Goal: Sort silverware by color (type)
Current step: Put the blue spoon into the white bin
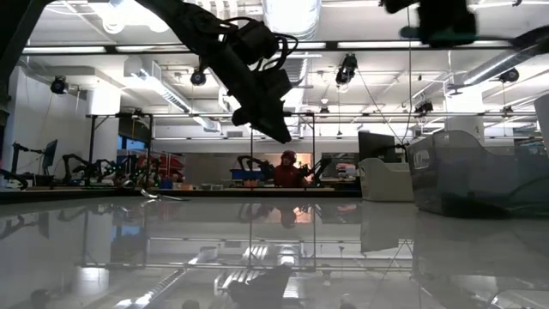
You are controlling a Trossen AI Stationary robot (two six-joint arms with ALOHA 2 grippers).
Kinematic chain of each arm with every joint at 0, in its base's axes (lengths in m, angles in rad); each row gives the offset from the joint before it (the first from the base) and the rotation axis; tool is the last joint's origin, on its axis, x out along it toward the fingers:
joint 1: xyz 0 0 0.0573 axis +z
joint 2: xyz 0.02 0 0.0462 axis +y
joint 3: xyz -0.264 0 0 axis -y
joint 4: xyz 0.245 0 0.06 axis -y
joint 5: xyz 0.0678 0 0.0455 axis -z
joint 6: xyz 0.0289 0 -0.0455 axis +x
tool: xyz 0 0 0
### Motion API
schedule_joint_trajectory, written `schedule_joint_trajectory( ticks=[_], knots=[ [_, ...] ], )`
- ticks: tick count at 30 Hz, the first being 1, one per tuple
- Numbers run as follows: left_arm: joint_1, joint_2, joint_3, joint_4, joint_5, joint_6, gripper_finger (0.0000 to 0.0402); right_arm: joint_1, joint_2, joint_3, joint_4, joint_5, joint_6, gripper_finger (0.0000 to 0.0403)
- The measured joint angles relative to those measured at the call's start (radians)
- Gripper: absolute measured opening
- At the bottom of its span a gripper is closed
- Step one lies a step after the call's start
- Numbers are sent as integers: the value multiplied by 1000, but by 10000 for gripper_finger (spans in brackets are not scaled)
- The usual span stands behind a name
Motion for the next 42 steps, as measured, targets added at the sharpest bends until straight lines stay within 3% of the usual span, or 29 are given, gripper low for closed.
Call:
schedule_joint_trajectory(
  ticks=[9,17,25,34,42],
  knots=[
    [0,0,0,-75,-3,27,68,310,56,-12,-24,1,262,9],
    [0,0,-1,-96,-3,27,68,478,165,-26,-23,-21,141,9],
    [0,0,-1,-114,-4,58,68,515,262,-26,84,-48,-1,9],
    [2,0,-1,-161,-4,92,68,515,305,-26,118,-49,10,19],
    [14,-1,-1,-326,-39,132,69,505,300,-26,134,-33,-33,20]
  ],
)
